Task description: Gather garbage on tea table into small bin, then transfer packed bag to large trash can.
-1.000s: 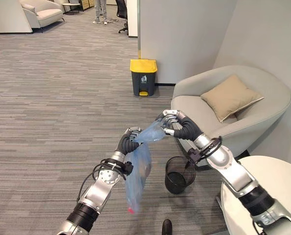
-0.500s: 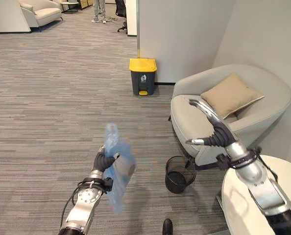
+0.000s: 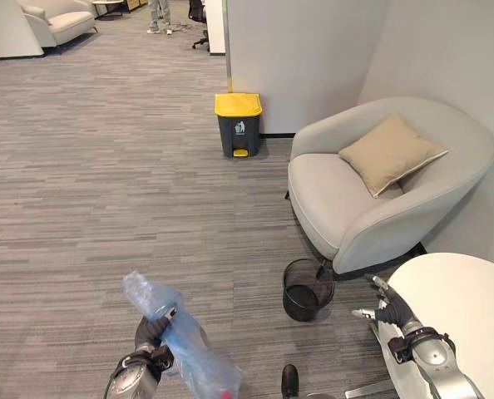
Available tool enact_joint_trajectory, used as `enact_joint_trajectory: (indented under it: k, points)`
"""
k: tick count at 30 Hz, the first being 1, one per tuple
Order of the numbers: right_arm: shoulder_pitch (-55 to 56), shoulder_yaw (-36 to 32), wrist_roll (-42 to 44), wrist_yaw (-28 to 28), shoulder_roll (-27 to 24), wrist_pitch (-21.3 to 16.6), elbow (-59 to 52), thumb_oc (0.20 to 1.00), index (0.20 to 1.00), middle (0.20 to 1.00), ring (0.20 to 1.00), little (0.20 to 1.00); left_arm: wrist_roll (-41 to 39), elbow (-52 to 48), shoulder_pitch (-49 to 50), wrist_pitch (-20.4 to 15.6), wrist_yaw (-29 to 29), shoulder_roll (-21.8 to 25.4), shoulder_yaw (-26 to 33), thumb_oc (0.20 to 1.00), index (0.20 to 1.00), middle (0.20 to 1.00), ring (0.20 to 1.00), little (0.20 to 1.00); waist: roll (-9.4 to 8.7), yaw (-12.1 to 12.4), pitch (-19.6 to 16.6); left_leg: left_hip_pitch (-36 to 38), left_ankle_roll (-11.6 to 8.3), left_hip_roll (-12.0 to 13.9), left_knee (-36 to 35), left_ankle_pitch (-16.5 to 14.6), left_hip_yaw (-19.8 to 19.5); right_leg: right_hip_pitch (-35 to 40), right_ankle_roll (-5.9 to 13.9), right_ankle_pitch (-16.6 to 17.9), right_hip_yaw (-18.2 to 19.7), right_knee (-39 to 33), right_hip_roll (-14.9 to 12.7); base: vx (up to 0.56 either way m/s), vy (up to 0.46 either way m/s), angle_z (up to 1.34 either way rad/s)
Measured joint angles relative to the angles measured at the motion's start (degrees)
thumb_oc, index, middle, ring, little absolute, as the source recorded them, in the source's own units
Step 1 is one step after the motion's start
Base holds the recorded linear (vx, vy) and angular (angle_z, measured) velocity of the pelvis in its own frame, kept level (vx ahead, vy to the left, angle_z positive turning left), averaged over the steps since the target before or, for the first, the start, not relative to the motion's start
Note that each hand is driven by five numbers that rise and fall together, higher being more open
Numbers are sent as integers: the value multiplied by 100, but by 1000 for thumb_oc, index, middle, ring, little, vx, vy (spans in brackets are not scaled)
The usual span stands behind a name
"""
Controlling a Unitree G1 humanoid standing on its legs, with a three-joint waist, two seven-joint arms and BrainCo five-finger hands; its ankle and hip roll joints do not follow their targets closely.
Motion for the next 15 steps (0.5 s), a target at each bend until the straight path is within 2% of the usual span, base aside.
enact_joint_trajectory:
  k: [4, 6, 8, 12, 14, 15]
  points:
    - [46, 141, -80, 4, 31, 3, 79, 1000, 1000, 1000, 1000, 1000, -143, 94, 230, 20, -119, 0, 27, 200, 200, 200, 200, 200, 44, 78, 35, 2, 0, 19, 3, 0, -75, 46, 21, -17, -76, 0, 0, -27, -8, 12]
    - [19, 166, -112, -16, 31, -21, 166, 1000, 1000, 1000, 1000, 1000, -42, 215, 214, 7, -127, 76, 6, 200, 200, 200, 200, 200, 80, 222, 144, -105, 9, 25, 117, -2, -209, 54, 28, -22, -173, 5, -26, -131, -7, 33]
    - [-41, 163, -103, -47, 32, -19, 395, 1000, 1000, 1000, 1000, 1000, 230, 246, 109, -19, -118, 219, -20, 200, 200, 200, 200, 200, 62, 252, 295, -437, 30, 21, 390, -53, -450, -9, 42, -35, -395, 7, -98, -100, -4, 59]
    - [-204, 91, -5, -161, 39, -7, 518, 1000, 1000, 1000, 1000, 1000, 370, 233, -52, -61, -68, 305, -3, 200, 200, 200, 200, 200, 69, 365, 705, -878, 7, 10, 667, -41, -664, -173, 38, -37, -593, 37, -154, -59, 23, 38]
    - [-154, -76, 53, -220, 41, -12, 531, 1000, 1000, 1000, 1000, 1000, 374, 233, -173, -62, -45, 299, -27, 200, 200, 200, 200, 200, 100, 344, 855, -1095, -22, 27, 817, -83, -791, -184, 32, -41, -870, 37, -223, 37, 110, 75]
    - [-91, -206, 137, -320, 58, 6, 666, 1000, 1000, 1000, 1000, 1000, 375, 244, -304, -66, -24, 299, -28, 200, 200, 200, 200, 200, 69, 243, 898, -1264, -36, 160, 937, -104, -374, -258, -15, -79, -1163, 19, -345, 163, 193, 99]
